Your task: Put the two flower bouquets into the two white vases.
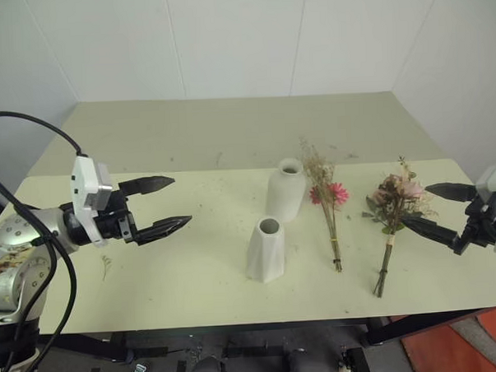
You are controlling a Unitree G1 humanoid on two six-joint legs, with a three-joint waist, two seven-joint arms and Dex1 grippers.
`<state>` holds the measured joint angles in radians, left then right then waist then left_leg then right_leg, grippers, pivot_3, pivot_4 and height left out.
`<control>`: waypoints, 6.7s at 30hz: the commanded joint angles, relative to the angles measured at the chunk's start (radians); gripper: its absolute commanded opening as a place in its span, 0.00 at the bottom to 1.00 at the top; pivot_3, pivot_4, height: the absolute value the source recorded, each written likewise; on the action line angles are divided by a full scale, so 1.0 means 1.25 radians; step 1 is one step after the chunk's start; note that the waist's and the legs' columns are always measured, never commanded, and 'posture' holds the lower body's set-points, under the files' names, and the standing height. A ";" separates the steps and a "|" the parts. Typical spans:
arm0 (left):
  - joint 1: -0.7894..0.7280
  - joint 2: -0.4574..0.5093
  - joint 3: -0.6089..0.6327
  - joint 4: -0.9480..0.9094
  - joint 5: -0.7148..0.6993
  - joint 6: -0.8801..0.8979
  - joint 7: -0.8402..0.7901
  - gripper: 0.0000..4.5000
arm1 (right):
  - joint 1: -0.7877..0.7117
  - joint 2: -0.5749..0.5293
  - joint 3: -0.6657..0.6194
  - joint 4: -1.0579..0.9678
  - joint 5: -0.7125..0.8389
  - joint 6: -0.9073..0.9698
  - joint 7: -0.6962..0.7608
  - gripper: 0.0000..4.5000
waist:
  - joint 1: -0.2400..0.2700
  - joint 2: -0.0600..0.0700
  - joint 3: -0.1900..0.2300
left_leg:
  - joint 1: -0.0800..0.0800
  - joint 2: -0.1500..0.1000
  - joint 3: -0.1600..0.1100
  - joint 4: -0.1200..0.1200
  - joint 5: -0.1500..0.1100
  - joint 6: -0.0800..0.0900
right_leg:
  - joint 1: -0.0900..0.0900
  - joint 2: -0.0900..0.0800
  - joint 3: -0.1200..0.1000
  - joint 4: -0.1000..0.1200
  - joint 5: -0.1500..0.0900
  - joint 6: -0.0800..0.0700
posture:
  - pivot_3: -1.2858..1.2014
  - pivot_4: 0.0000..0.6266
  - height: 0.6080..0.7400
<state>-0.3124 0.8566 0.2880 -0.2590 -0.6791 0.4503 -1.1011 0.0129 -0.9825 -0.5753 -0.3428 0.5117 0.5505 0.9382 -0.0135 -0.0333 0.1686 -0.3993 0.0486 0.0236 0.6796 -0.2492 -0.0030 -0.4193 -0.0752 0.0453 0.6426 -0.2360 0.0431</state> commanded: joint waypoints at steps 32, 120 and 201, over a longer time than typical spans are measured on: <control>-0.043 -0.044 -0.017 -0.001 -0.009 -0.034 -0.022 0.99 | -0.558 -0.113 0.399 0.412 0.098 0.851 -0.250 1.00 | -0.002 0.000 0.000 | -0.002 0.000 0.000 0.000 0.000 0.000 | -0.002 0.000 0.000 -0.001 0.000 0.000 | 0.52 0.24 1.00; -0.137 -0.065 -0.067 0.063 0.009 -0.043 -0.017 1.00 | -0.712 0.437 0.334 0.242 0.007 -0.003 -0.311 0.05 | -0.003 0.001 0.000 | -0.004 0.000 0.000 0.000 0.000 0.000 | -0.004 0.000 -0.001 0.000 0.001 0.000 | 0.52 0.24 1.00; -0.146 -0.001 -0.080 0.067 -0.048 -0.007 -0.249 1.00 | -0.779 0.201 0.669 0.520 -0.009 0.768 -0.366 0.56 | -0.007 0.000 0.000 | -0.004 0.000 0.000 0.000 0.000 0.000 | -0.004 0.000 -0.001 -0.001 0.001 0.000 | 0.52 0.24 1.00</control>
<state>-0.4973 0.8326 0.1488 -0.1461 -0.7116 0.4384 -1.3989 -0.9497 -0.7321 0.2721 0.2985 0.5200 1.5273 0.4734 -0.0224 -0.0329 0.1689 -0.4046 0.0489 0.0230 0.6793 -0.2492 -0.0027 -0.4242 -0.0750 0.0440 0.6414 -0.2349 0.0436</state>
